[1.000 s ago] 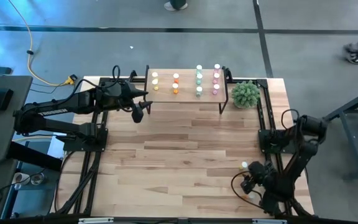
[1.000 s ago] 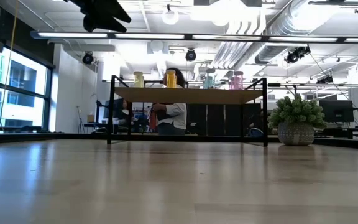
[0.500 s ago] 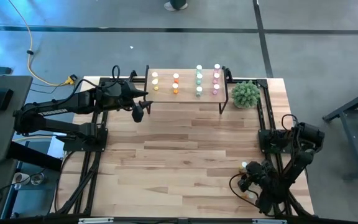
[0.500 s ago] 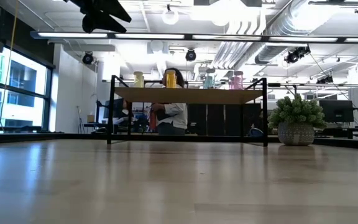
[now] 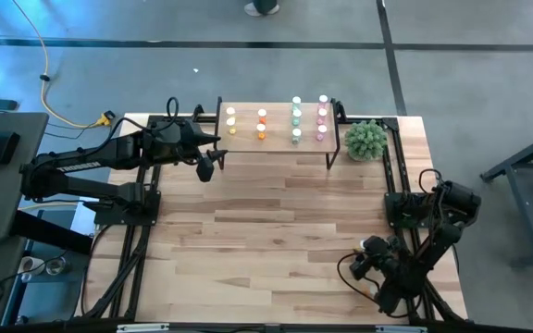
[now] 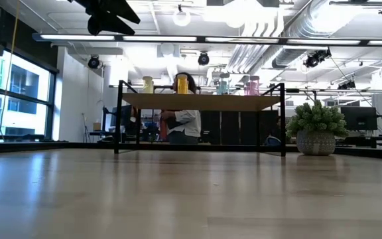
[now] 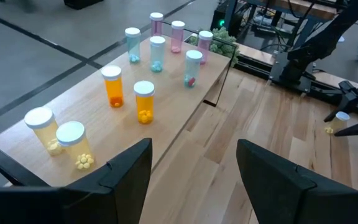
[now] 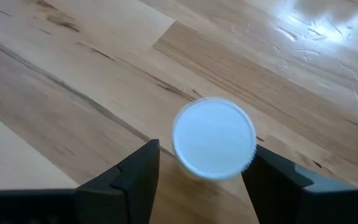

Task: Pick and place medicine bottles onto shelf by color
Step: Put the yellow pill bottle on the shelf aligned with the other yellow pill bottles

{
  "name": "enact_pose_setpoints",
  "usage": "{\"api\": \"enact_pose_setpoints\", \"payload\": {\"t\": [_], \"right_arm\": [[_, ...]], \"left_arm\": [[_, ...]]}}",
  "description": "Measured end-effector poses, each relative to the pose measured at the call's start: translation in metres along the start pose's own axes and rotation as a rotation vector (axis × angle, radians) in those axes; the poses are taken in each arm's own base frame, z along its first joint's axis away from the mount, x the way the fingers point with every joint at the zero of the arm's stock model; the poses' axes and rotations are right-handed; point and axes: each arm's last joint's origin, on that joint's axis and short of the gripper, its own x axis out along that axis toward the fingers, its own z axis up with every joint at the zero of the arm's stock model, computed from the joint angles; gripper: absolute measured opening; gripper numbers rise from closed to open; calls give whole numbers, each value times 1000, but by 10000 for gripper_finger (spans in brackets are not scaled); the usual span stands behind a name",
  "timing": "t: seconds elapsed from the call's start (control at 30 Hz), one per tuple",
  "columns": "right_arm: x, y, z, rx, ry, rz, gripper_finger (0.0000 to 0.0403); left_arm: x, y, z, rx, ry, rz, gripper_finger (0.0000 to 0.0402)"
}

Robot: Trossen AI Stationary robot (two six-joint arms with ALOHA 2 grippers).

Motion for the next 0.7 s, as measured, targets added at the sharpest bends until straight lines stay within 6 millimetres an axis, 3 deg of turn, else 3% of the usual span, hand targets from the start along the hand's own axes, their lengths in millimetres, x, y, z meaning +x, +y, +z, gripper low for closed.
{"api": "enact_pose_setpoints", "payload": {"t": [0.4,0.7], "right_arm": [[1,0,0,4,2,-2,101],[1,2,0,16,-2,22,82]], "left_arm": [[0,0,0,36,0,1,225],[0,0,0,35,0,2,225]]}}
